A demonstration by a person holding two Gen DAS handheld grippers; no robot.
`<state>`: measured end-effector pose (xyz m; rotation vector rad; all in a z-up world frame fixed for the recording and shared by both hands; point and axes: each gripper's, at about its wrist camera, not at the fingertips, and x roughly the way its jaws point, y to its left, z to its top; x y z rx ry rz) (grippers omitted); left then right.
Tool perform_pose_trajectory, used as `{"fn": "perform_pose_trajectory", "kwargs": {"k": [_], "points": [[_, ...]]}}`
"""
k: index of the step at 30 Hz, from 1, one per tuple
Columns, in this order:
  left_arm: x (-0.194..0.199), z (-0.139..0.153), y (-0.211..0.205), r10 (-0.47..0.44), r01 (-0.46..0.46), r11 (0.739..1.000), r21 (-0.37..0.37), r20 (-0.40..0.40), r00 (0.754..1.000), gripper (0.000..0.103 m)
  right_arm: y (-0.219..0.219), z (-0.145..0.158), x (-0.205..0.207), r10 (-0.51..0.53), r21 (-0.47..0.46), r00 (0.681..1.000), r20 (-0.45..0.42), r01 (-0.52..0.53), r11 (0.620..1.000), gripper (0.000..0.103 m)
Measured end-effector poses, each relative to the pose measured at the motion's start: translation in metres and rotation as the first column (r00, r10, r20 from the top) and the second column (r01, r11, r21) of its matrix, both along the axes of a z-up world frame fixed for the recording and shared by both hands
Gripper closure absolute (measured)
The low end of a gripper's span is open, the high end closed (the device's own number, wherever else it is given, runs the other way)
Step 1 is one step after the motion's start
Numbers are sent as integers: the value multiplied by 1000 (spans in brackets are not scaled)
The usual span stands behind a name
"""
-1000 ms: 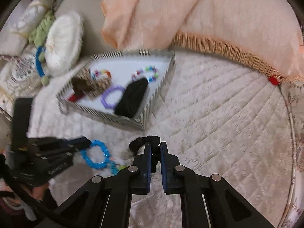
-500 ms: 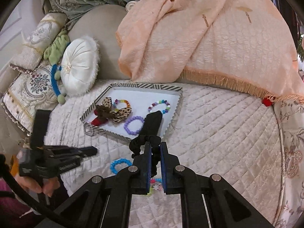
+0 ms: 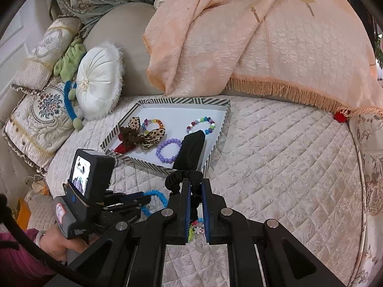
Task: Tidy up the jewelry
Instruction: 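Grasp the blue bead bracelet with the left gripper while the right grasps the black scrunchie, then carry the blue bracelet and scrunchie into the tray and open both grippers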
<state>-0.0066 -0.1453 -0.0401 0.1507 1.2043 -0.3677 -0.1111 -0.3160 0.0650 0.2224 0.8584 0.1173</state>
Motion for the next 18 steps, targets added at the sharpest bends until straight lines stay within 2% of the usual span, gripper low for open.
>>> {"fn": "perform_pose_trajectory", "kwargs": {"k": [3, 7, 13, 18], "points": [[7, 14, 14, 17, -18, 998, -57, -12, 1000, 96, 1, 5, -1, 0, 6, 1000, 14, 0, 1000, 95], [9, 49, 32, 23, -20, 995, -100, 35, 999, 96, 3, 11, 2, 4, 6, 1000, 26, -4, 1000, 95], [12, 92, 54, 39, -26, 993, -115, 109, 993, 96, 14, 17, 11, 25, 2, 999, 27, -25, 1000, 95], [19, 115, 66, 52, -35, 994, -105, 159, 986, 96, 25, 16, 23, 44, -2, 999, 19, -44, 999, 95]]}}
